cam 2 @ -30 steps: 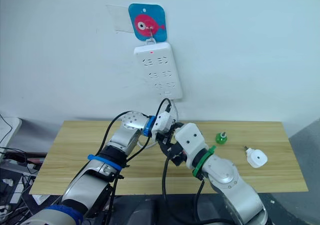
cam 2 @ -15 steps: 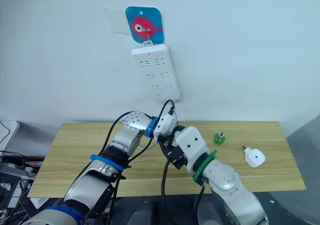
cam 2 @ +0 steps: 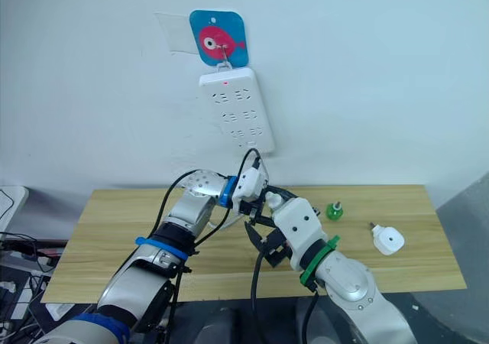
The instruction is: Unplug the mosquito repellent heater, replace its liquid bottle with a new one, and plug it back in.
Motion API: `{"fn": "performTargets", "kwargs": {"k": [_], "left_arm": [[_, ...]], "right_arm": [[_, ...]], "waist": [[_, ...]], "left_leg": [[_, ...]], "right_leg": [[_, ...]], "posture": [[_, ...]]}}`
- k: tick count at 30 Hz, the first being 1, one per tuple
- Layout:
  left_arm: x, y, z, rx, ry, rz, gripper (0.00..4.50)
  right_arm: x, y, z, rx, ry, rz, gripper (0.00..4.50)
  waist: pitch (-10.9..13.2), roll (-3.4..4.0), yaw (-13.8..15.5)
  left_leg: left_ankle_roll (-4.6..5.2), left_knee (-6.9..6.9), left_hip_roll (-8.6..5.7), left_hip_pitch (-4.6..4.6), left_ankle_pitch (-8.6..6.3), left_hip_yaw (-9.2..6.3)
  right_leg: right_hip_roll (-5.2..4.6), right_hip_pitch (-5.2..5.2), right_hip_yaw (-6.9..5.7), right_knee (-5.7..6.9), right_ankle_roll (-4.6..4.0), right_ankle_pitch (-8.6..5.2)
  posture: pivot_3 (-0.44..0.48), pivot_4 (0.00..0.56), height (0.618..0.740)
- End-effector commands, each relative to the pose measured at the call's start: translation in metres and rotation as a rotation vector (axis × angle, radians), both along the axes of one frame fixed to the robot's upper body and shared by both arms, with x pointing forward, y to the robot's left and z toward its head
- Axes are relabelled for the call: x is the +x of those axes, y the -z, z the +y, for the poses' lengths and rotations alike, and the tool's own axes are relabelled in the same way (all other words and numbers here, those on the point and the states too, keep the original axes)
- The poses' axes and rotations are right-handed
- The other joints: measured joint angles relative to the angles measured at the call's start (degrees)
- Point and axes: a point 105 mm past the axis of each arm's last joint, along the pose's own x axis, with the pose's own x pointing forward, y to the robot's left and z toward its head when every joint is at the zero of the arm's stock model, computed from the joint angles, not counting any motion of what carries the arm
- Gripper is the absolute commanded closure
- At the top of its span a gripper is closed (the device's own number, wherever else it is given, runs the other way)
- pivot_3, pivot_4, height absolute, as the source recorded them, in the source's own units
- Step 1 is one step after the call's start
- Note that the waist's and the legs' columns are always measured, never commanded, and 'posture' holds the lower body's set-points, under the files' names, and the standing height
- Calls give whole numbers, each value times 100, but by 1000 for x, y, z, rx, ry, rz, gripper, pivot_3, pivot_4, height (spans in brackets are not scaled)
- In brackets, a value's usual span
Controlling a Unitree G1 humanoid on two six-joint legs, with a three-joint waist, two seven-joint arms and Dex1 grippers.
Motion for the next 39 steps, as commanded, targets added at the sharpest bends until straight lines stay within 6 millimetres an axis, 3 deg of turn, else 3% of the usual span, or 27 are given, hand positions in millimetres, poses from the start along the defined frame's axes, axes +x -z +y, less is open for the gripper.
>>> {"fn": "performTargets", "kwargs": {"k": [1, 15, 18, 23, 39], "left_arm": [[0, -9, -2, -36, 5, -23, 2217], [-3, -4, 8, -28, -14, -3, 2217], [-4, -4, 7, -28, -16, 1, 2217], [-3, -5, 6, -29, -18, -1, 2217], [-3, -5, 3, -22, -12, -9, 2217]], "right_arm": [[-13, -14, 1, 46, -39, -47, 33], [-9, -6, -25, -7, 31, -94, 33], [-2, -6, -22, -11, 44, -120, 638], [4, -1, -18, -29, 49, -129, 2367], [11, 9, -13, -82, 21, -155, 2367]], "waist": [[0, 0, 6], [0, 0, -2], [0, 0, -2], [0, -1, 4], [0, -1, 3]], "left_leg": [[0, 0, -1, -1, 0, 1], [1, 0, 0, 1, 0, 2], [1, 1, 0, 1, 0, 4], [0, 0, -1, 1, 0, 3], [1, 1, -1, 2, 0, 4]], "right_leg": [[-1, 0, 0, -2, 0, 0], [0, 1, 2, 0, 0, 0], [0, 2, 3, 0, 0, 0], [0, 2, 2, -1, 0, 0], [0, 2, 3, 0, 0, 0]], "posture": [[-50, 164, 740], [-56, 169, 740], [-56, 169, 740], [-53, 171, 740], [-55, 168, 740]]}}
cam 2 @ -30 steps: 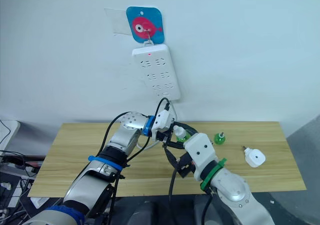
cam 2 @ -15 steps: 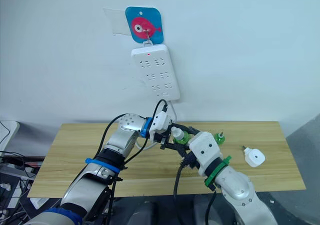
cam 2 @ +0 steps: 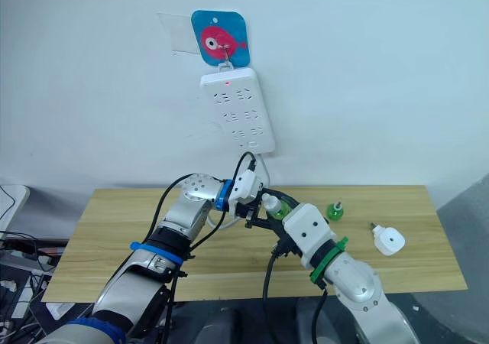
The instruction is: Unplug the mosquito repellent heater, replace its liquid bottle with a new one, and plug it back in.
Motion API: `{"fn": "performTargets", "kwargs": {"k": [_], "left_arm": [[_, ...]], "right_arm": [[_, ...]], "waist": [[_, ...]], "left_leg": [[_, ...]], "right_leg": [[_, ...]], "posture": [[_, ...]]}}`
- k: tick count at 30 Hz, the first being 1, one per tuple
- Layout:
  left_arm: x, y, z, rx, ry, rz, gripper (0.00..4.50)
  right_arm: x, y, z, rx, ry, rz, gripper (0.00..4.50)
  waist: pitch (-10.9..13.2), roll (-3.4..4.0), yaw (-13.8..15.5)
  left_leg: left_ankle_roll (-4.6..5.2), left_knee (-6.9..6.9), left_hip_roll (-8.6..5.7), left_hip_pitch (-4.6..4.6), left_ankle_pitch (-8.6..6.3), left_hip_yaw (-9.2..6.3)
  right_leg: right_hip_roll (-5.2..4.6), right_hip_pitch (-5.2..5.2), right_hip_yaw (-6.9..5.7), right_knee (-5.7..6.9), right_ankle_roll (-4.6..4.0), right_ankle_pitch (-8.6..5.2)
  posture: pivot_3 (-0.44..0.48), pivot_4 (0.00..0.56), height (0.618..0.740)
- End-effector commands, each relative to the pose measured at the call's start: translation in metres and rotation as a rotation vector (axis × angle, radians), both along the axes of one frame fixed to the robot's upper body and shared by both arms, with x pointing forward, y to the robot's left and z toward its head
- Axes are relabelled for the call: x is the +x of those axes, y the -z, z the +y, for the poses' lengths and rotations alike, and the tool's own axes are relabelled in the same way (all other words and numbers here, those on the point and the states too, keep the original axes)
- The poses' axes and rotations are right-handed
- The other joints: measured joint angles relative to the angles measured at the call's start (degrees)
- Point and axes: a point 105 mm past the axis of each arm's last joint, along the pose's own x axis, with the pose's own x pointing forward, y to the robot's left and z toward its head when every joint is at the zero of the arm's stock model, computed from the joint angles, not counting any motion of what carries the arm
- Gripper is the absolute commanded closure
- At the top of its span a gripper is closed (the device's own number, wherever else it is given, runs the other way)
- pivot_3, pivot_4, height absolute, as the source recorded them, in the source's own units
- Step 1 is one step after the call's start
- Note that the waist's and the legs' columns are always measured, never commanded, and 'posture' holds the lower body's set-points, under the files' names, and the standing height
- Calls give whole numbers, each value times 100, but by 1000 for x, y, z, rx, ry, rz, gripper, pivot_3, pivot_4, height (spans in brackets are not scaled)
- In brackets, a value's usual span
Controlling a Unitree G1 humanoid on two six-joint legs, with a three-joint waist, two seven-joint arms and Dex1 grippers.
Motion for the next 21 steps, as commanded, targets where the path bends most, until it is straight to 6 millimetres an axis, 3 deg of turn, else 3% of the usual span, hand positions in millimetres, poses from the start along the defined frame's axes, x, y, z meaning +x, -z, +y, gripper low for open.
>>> {"fn": "performTargets", "kwargs": {"k": [1, 6, 11, 18, 21], "left_arm": [[0, -12, -4, -33, 13, -38, 2217], [0, -11, -4, -30, 13, -40, 2217], [-1, -9, -2, -27, 11, -36, 2217], [-5, -9, 0, -42, 20, -19, 2217], [-9, -12, 2, -60, 48, -7, 2217]], "right_arm": [[1, -1, 6, -3, -22, -25, 2367], [4, 3, 9, 1, -26, -31, 2367], [3, 7, 4, 12, -21, -28, 3479], [-6, 2, -2, 54, -23, -13, 3467], [-13, -5, -3, 96, -102, 14, 3467]], "waist": [[0, 0, -1], [0, 0, 0], [0, 0, 4], [-2, 0, -1], [-4, 1, -2]], "left_leg": [[0, 0, 0, 0, 0, 0], [0, 0, 0, 0, 0, 0], [0, 0, 0, 0, 0, 1], [-1, 1, 1, 3, 0, 0], [-1, 1, 1, 2, 1, 2]], "right_leg": [[0, 0, 0, 0, 0, 0], [0, 0, -1, 0, 0, 0], [0, 0, 0, 1, 0, 0], [0, 0, 1, 7, 0, 0], [-1, 0, 2, 6, 0, 0]], "posture": [[-55, 168, 740], [-55, 168, 740], [-51, 163, 740], [-53, 155, 740], [-63, 149, 740]]}}
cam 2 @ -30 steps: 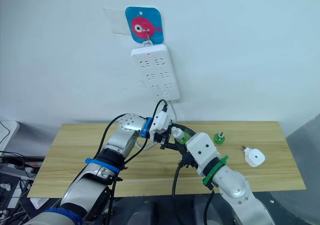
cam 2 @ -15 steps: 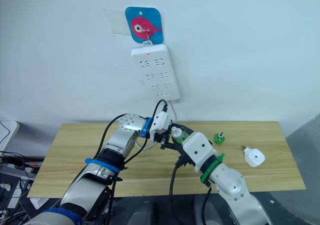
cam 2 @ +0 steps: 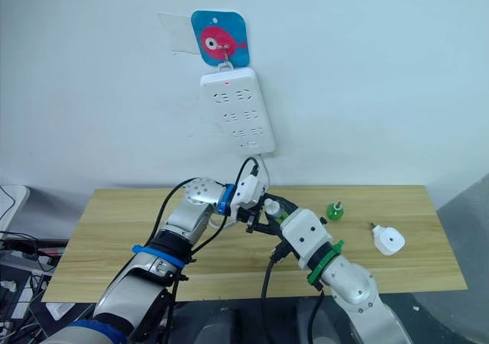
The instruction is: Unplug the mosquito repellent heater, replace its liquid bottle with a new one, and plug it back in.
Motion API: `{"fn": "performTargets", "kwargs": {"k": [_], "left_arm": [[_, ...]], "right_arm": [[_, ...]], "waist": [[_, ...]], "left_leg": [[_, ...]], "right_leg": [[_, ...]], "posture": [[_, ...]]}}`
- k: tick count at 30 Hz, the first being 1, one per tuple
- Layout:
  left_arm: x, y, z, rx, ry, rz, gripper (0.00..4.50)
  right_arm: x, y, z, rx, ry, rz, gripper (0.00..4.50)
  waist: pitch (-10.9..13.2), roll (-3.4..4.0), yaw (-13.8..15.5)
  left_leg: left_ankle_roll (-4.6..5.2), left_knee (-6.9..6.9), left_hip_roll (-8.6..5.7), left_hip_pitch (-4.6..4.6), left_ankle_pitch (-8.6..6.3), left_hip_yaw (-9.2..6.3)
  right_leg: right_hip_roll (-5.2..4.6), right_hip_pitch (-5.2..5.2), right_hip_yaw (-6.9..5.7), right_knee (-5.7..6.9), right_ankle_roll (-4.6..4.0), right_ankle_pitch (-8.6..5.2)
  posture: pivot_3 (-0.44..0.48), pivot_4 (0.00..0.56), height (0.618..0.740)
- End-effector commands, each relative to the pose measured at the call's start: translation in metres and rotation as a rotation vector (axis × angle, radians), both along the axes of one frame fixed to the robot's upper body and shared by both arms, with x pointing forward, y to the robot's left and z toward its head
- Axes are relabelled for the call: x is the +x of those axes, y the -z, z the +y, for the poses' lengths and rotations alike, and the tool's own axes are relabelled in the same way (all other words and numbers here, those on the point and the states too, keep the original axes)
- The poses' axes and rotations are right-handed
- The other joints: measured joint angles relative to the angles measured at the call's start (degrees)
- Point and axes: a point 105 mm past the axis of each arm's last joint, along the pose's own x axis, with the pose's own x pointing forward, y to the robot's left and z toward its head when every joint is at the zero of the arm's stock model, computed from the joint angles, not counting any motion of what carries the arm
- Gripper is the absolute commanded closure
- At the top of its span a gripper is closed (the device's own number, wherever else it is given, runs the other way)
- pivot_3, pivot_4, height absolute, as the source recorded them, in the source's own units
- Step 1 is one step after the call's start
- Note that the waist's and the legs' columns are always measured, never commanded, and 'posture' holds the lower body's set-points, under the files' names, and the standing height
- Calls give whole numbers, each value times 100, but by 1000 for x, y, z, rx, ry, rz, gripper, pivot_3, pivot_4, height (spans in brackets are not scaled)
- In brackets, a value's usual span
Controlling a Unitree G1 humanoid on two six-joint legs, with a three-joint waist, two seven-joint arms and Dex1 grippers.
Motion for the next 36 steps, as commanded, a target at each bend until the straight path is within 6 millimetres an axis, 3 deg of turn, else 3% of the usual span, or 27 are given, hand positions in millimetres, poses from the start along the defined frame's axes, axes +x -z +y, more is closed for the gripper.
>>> {"fn": "performTargets", "kwargs": {"k": [1, 14, 21, 22, 27, 30, 36], "left_arm": [[-4, -17, 7, -72, 30, -29, 2217], [-27, -12, 25, -27, 174, -78, 2217], [-30, -12, 33, -6, 183, -72, 2217], [-29, -12, 33, -6, 176, -69, 2217], [-23, -12, 35, -22, 120, -43, 2217], [-17, -12, 35, -33, 67, -31, 2217], [-11, -15, 30, -88, -13, -6, 2217]], "right_arm": [[-12, -14, -3, 56, -95, 22, 3467], [-34, -34, 4, -123, -742, 76, 3467], [-47, -32, -32, -205, -817, 120, 3467], [-50, -33, -37, -202, -806, 130, 2741], [-62, -38, -51, -181, -714, 152, 1079], [-61, -39, -48, -140, -602, 136, 69], [-43, -39, -13, 9, -352, 114, 27]], "waist": [[-8, 0, 0], [-21, 1, -17], [-21, 0, 49], [-21, 0, 57], [-23, 6, 39], [-22, 1, 62], [-23, 2, -5]], "left_leg": [[0, 0, 0, 0, 0, 0], [2, -2, 1, 17, -1, 5], [4, 0, -5, 14, -2, 7], [5, 0, -5, 14, -3, 7], [12, -2, 2, 27, -7, 14], [12, 0, -2, 27, -7, 15], [13, -6, 8, 43, -8, 20]], "right_leg": [[0, 0, 0, 0, 0, 0], [1, 11, 6, 0, 0, 0], [-4, 14, 7, -6, 0, 0], [-4, 15, 8, -6, 0, 0], [8, 16, 18, 6, -2, -1], [3, 27, 19, -6, -1, -3], [12, 29, 28, 5, -4, -5]], "posture": [[-63, 149, 740], [-39, 166, 740], [-9, 180, 740], [-9, 180, 740], [-21, 185, 740], [-35, 187, 740], [-58, 190, 740]]}}
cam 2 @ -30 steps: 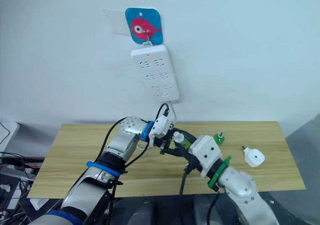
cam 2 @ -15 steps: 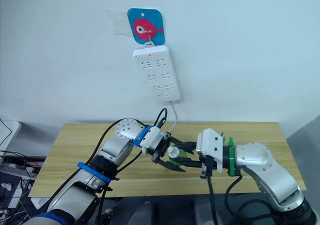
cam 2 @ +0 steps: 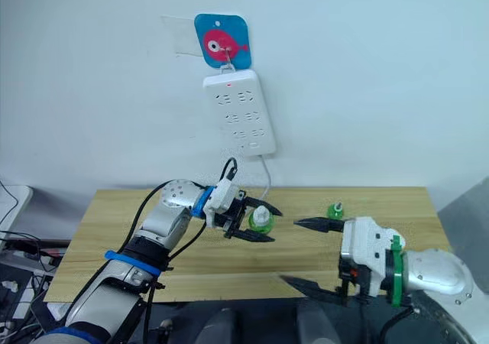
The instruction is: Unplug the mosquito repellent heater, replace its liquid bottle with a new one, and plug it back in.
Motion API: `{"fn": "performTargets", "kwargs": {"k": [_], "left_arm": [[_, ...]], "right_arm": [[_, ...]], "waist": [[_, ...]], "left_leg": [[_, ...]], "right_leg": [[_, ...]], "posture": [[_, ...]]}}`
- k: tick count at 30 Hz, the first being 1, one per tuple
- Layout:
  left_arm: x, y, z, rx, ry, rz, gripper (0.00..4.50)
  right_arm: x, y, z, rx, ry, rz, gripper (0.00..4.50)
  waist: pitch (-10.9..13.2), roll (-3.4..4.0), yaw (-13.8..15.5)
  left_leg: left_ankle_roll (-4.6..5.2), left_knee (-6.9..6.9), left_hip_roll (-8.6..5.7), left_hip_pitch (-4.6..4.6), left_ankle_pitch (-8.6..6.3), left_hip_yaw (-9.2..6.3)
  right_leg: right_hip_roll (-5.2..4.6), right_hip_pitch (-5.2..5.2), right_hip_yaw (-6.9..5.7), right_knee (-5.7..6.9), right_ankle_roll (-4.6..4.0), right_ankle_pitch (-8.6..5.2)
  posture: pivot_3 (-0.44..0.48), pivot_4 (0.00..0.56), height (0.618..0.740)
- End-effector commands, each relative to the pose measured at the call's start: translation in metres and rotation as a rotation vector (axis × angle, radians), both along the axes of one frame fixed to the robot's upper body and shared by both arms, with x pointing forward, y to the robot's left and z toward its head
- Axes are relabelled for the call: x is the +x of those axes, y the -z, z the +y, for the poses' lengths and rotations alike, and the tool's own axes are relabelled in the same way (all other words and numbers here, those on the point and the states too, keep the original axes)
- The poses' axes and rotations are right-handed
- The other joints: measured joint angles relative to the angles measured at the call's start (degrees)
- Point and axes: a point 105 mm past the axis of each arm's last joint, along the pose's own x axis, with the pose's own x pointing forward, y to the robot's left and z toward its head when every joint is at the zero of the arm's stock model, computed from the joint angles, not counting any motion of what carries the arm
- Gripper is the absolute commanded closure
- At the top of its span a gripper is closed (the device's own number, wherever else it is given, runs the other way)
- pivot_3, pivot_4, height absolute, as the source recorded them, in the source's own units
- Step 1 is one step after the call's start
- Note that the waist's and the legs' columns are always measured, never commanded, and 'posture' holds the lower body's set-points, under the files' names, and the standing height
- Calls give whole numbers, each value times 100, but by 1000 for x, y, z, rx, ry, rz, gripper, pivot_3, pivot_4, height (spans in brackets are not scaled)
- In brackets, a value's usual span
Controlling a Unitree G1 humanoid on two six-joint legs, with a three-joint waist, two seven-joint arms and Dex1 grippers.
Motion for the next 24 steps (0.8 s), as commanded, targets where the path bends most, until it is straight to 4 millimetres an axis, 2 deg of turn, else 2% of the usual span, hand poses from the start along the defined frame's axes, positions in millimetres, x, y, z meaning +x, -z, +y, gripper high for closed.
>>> {"fn": "performTargets", "kwargs": {"k": [1, 5, 13, 16, 19, 21, 24], "left_arm": [[2, -7, -2, -47, -39, -9, 2217], [5, -11, -8, -78, -66, 2, 2217], [6, -13, -13, -93, -79, 5, 2217], [6, -13, -14, -93, -76, 7, 2217], [7, -14, -14, -94, -77, 6, 2217], [7, -14, -14, -94, -79, 5, 2217], [7, -14, -13, -93, -82, 6, 2217]], "right_arm": [[6, -4, 24, 52, 128, -21, 27], [26, -2, 40, 106, 285, -24, 27], [68, -3, 47, 138, 458, -24, 27], [73, 13, 38, 128, 482, 2, 534], [70, 23, 35, 128, 482, 16, 1521], [66, 35, 32, 131, 479, 40, 2292], [59, 53, 29, 135, 472, 70, 3224]], "waist": [[0, 0, -11], [0, 0, 3], [0, 0, -5], [0, 0, -2], [1, 0, -9], [1, 0, -9], [1, 0, -8]], "left_leg": [[0, -2, 0, 5, 0, 6], [-1, -3, -2, 3, 0, 8], [-1, -5, -1, 4, 0, 12], [0, -6, -1, 2, -1, 13], [1, -6, -3, 2, -1, 14], [1, -6, -2, 3, -1, 14], [2, -6, -1, 3, -1, 14]], "right_leg": [[0, 0, 5, 3, -2, -1], [-2, -5, 7, 6, -6, -5], [-2, -9, 8, 9, -6, -6], [-3, -10, 7, 9, -9, -8], [-3, -11, 8, 10, -9, -9], [-3, -12, 8, 10, -9, -9], [-2, -12, 8, 12, -9, -10]], "posture": [[-60, 191, 740], [-60, 190, 740], [-66, 199, 740], [-66, 201, 740], [-63, 203, 740], [-60, 205, 740], [-60, 206, 740]]}}
